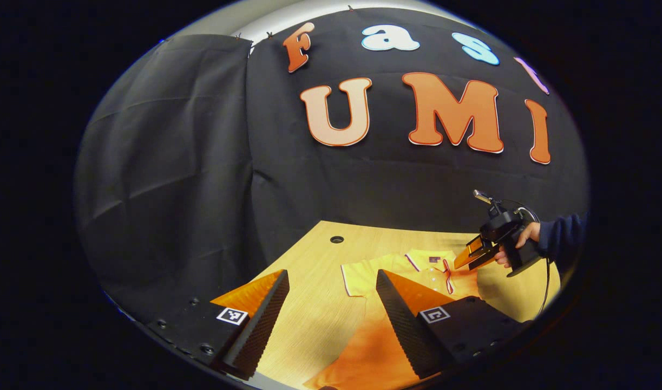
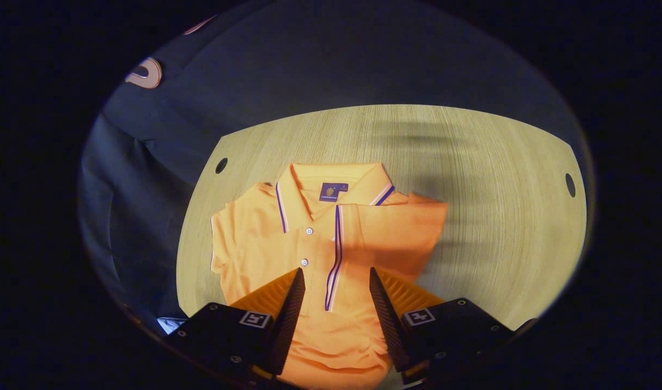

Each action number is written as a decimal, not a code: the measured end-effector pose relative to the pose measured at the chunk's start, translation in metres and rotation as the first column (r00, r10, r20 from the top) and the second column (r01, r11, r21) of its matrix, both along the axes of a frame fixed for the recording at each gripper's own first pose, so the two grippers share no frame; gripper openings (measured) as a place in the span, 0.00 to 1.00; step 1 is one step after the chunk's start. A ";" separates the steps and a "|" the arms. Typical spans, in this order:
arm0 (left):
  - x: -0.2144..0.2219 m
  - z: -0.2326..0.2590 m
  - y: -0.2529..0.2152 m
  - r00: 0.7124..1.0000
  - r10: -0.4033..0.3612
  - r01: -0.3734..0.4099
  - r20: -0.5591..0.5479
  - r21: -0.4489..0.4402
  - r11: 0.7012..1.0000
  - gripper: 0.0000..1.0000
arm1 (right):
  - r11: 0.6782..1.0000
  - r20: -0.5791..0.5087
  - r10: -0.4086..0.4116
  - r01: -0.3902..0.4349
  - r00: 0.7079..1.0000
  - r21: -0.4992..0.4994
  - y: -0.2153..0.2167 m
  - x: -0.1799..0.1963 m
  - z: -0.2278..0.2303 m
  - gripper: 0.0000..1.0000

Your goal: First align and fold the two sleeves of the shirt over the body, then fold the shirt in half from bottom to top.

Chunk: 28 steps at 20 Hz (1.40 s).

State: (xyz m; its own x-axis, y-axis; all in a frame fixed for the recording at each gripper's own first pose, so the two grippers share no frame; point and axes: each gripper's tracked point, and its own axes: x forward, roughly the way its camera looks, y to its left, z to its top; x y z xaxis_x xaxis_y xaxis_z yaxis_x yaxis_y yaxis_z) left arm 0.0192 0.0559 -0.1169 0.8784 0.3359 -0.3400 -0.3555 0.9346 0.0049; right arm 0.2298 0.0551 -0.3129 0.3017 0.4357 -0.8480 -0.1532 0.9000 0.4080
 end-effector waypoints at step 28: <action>0.220 -0.245 0.032 0.692 -0.372 0.064 -0.618 -0.461 0.885 0.98 | 0.889 0.333 -0.392 0.446 0.857 -0.103 -0.051 -0.134 0.097 0.92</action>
